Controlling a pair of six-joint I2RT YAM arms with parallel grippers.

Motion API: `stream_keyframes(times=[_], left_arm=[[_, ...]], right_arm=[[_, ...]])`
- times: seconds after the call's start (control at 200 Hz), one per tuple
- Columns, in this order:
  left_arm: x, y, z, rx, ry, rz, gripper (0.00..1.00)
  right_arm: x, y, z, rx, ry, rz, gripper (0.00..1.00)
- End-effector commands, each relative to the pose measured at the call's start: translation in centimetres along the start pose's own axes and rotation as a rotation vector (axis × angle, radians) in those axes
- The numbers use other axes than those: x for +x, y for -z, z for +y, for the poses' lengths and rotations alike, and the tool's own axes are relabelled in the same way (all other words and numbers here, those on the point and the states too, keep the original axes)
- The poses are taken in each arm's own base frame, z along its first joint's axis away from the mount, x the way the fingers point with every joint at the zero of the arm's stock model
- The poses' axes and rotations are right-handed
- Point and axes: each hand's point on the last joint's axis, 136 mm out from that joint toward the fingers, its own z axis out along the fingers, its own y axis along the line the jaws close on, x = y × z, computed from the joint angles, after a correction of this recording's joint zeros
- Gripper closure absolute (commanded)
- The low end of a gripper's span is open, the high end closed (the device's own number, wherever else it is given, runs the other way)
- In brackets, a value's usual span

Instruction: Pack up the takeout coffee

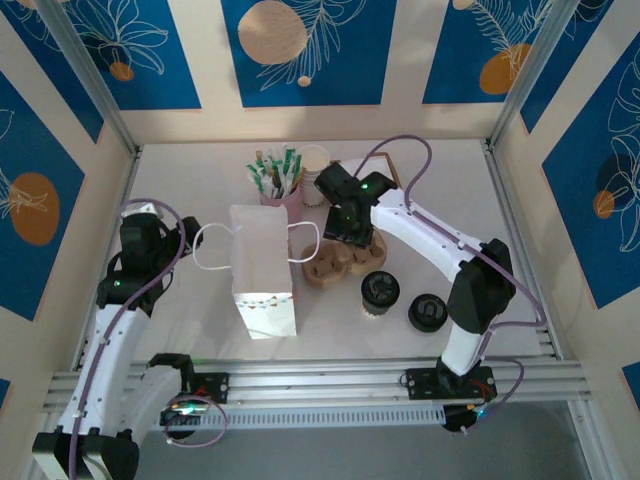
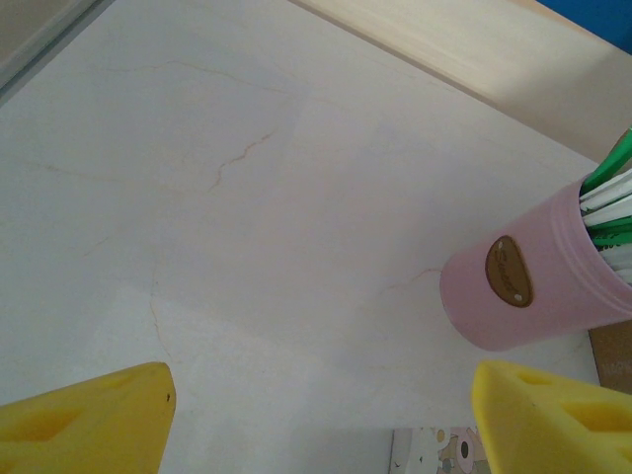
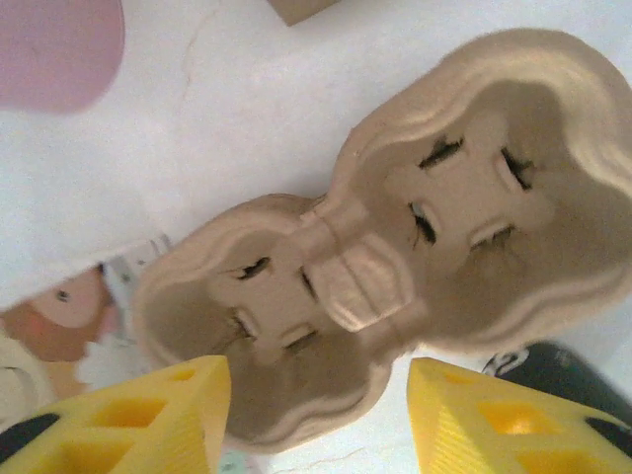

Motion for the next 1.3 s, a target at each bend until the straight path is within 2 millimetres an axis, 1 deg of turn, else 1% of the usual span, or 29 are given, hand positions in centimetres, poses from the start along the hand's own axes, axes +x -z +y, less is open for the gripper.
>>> stream_keyframes(times=[0.0,0.09,0.2,0.27,0.365,0.505,0.565,0.71,0.785,0.865,1.061,1.291], left_arm=[[-0.1,0.3,-0.1,0.012,0.002,-0.011,0.21],[-0.1,0.3,-0.1,0.015,0.002,-0.008,0.21],[-0.1,0.3,-0.2,0.02,0.004,-0.008,0.21],[0.0,0.2,-0.2,0.023,0.005,-0.007,0.21],[0.1,0.1,-0.4,0.034,0.006,-0.002,0.21],[0.1,0.2,-0.4,0.036,0.008,-0.003,0.21],[0.2,0.1,-0.5,0.04,0.008,-0.001,0.21],[0.1,0.1,-0.5,0.041,0.003,-0.003,0.21],[0.1,0.2,-0.5,0.04,0.002,-0.007,0.21],[0.0,0.2,-0.5,0.041,0.002,-0.011,0.21],[0.0,0.2,-0.5,0.04,-0.003,-0.012,0.2],[-0.1,0.3,-0.5,0.041,-0.003,-0.016,0.2]], right_arm=[[1.1,-0.3,-2.2,0.166,-0.324,0.018,0.54],[1.7,-1.2,-3.1,0.248,-0.445,0.03,0.5],[2.2,-2.1,-3.6,0.325,-0.525,0.035,0.49],[2.4,-3.0,-2.9,0.313,-0.538,0.042,0.49],[2.6,-3.8,-2.6,0.319,-0.572,0.03,0.49],[2.4,-4.2,-2.5,0.318,-0.622,0.014,0.49],[2.1,-4.0,-2.3,0.31,-0.633,-0.011,0.49],[1.9,-4.5,-2.7,0.302,-0.686,-0.058,0.5],[1.4,-5.2,-2.2,0.261,-0.68,-0.052,0.51],[1.2,-5.5,-2.0,0.244,-0.688,-0.04,0.51],[1.5,-6.3,-1.5,0.232,-0.686,-0.017,0.51],[1.3,-6.5,-2.3,0.258,-0.694,-0.029,0.47]])
